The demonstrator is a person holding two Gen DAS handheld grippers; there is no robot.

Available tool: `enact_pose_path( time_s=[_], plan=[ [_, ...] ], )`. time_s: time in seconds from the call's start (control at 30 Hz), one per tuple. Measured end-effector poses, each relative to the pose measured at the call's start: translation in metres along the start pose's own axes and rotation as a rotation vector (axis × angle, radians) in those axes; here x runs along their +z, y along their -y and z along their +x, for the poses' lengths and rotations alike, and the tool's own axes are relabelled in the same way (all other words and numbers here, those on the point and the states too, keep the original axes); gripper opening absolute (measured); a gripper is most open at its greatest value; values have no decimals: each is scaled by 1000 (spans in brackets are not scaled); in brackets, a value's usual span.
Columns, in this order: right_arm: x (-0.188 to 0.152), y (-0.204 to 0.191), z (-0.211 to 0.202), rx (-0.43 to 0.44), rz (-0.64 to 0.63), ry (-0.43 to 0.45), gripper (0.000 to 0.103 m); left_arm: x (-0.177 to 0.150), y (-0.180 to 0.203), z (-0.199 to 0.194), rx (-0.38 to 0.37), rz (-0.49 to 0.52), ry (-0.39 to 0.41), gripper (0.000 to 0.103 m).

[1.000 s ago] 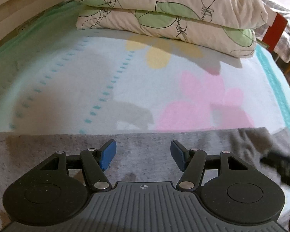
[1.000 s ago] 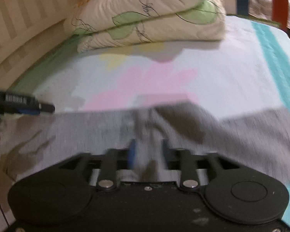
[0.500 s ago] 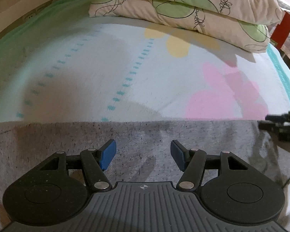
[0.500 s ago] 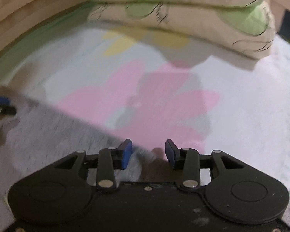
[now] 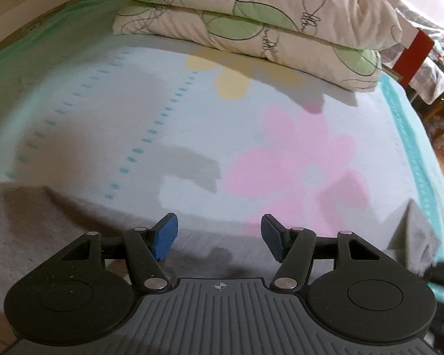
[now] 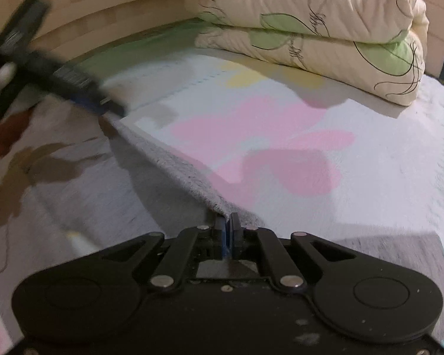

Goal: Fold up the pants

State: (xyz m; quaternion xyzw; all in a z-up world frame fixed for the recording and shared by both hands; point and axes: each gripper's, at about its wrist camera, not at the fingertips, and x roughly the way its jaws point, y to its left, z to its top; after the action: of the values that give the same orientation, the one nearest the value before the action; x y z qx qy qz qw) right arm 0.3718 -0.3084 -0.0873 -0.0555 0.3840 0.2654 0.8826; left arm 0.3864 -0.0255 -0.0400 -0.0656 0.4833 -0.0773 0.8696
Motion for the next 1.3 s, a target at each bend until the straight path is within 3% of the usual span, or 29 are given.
enact_pose_path(
  time_s=[0.2, 0.43, 0.63, 0.77, 1.1, 1.23, 1.27, 1.3],
  plan=[
    [-22, -20, -7, -19, -3, 17, 3, -16, 16, 6, -26, -25, -59, 61],
    [-35, -23, -18, -22, 33, 52, 3, -35, 20, 5, -14, -32, -60, 61],
    [-40, -26, -23, -29, 34, 65, 3, -42, 12, 14, -4, -105, -83, 61],
    [-40, -26, -24, -36, 42, 75, 3, -50, 6, 7, -5, -145, -58, 61],
    [-40, -31, -26, -43, 39, 72, 4, -41, -3, 10, -16, -186, -46, 61],
    [-41, -31, -25, -39, 36, 66, 4, -35, -5, 29, -24, -203, -85, 61],
    [-42, -31, -25, -38, 39, 67, 4, -35, -7, 35, -40, -214, -99, 58],
    [-42, -31, -25, -36, 42, 67, 4, -35, -9, 38, -56, -232, -97, 36]
  ],
)
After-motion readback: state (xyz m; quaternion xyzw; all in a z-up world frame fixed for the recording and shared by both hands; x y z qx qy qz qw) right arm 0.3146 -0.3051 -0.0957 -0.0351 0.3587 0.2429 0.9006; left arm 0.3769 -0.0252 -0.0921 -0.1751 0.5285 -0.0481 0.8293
